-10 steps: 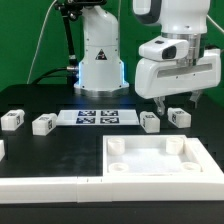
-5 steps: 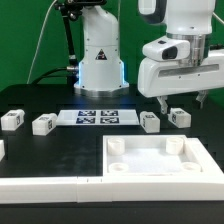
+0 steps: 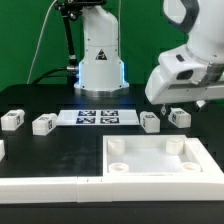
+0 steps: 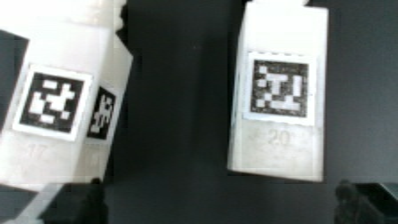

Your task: Assemble one leg

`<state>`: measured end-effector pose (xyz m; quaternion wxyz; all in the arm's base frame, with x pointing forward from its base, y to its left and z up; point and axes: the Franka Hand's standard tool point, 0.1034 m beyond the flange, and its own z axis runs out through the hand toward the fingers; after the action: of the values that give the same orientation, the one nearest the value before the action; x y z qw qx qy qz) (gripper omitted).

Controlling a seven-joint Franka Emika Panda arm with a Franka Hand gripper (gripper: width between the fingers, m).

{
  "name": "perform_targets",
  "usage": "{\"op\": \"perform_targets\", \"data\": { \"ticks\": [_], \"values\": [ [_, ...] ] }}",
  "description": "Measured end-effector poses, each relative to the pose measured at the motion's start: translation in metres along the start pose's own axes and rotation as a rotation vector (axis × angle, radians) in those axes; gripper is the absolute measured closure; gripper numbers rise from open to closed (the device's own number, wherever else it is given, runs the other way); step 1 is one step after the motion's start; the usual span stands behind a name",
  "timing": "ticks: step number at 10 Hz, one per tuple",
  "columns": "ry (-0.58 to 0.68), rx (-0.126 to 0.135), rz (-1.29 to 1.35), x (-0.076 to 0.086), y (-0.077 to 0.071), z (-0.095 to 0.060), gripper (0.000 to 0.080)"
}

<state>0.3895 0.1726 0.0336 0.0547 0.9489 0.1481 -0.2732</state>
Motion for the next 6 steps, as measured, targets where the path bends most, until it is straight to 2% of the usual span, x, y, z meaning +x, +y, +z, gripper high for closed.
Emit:
{"op": "perform_targets", "data": {
  "ticks": [1, 2, 3, 4, 5, 6],
  "values": [
    [-0.135, -0.001, 0.005, -0.005, 0.0, 0.002, 0.015],
    [-0.187, 0.002, 0.005, 0.004, -0.001, 0.001, 0.015],
    [-0.292, -0.004, 0.011, -0.006, -0.001, 0.002, 0.015],
    [-0.388, 0.012, 0.037, -0.005, -0.005, 0.003, 0.015],
    [-0.399, 0.043, 0.074, 0.001, -0.007, 0.002, 0.015],
    [-0.398, 0.043, 0.082, -0.003, -0.005, 0.001, 0.015]
  ]
}}
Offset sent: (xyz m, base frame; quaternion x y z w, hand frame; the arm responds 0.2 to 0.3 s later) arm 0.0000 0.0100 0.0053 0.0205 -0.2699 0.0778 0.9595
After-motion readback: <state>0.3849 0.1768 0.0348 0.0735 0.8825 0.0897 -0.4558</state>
